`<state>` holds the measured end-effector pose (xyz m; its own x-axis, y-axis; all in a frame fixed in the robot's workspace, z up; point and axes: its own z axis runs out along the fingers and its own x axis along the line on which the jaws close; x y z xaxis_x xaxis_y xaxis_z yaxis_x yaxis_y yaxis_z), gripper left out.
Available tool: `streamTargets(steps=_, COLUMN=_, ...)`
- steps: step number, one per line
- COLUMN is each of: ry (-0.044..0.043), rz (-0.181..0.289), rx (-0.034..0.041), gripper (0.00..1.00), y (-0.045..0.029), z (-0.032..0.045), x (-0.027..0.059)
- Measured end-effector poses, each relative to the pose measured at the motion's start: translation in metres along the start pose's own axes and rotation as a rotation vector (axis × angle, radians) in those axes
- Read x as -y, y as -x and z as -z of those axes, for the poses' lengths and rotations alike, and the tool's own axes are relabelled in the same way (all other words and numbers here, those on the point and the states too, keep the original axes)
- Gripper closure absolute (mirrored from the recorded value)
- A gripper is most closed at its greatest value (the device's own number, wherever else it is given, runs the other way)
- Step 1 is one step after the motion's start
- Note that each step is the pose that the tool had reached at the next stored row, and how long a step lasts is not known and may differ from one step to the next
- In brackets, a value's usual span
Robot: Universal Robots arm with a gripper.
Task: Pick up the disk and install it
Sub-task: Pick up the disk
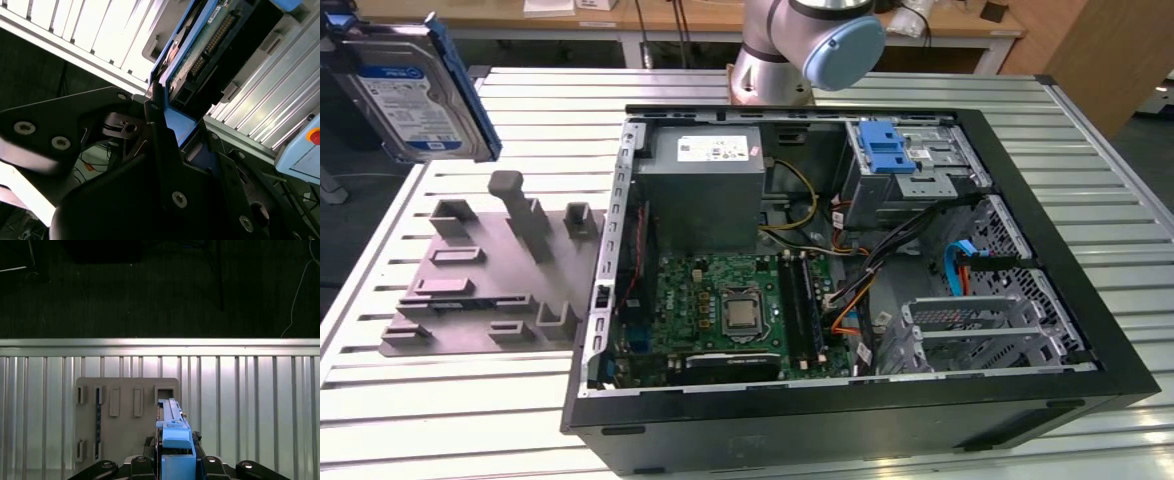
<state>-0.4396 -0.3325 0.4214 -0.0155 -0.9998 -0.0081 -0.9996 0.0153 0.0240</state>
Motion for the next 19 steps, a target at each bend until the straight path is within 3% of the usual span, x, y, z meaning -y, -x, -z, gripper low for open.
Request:
streamTargets(steps=4, ry=0.0000, rz=0.000, rx=0.0000, gripper=0.64, y=0.0001, z=0.0130, x=-0.0003)
streamTargets(steps=19, ry=-0.0001, rz=0.000, rx=0.0001, gripper=0.64, y=0.0004, z=0.0478, x=-0.0012)
